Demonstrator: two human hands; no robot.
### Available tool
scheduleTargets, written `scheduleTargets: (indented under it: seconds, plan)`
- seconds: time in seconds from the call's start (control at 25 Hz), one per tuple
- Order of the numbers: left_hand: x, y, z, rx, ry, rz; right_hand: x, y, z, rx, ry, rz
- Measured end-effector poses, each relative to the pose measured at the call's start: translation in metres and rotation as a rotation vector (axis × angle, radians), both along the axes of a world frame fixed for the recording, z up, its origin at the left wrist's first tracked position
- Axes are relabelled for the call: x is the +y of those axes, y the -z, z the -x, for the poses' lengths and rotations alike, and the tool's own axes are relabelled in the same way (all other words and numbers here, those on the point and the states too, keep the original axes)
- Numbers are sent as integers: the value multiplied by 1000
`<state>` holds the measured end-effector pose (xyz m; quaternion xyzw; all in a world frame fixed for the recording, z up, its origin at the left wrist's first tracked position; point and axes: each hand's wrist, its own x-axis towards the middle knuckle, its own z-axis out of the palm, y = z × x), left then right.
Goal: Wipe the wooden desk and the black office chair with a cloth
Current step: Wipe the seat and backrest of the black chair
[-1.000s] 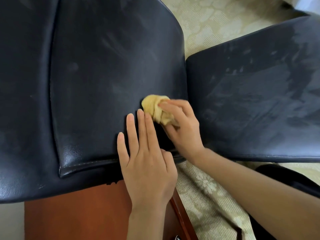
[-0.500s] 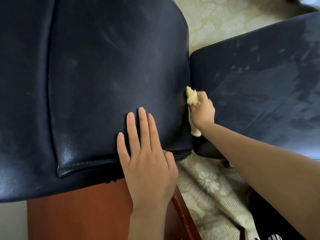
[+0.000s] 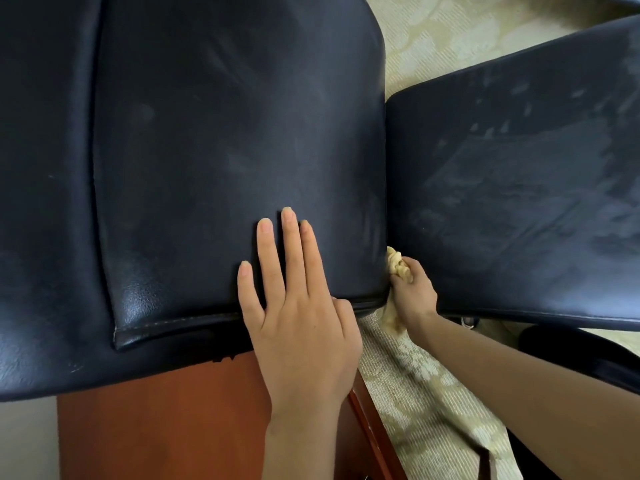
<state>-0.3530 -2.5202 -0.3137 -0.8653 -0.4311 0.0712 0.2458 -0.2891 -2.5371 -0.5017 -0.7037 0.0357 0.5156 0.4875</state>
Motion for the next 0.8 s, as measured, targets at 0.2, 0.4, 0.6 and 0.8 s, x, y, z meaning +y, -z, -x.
scheduleTargets:
  seconds: [0.2, 0.4, 0.6, 0.8]
  plan:
    - [4, 0, 1, -23, 4, 8, -6, -39, 4, -285, 57, -129]
    - [10, 1, 0, -45, -4, 7, 8, -97, 10, -554, 91, -548]
    - [15, -3, 1, -48, -4, 35, 31, -99, -21, -817, -120, -757]
    - [22, -3, 1, -27, 6, 37, 56, -54, -67, -729, -69, -507]
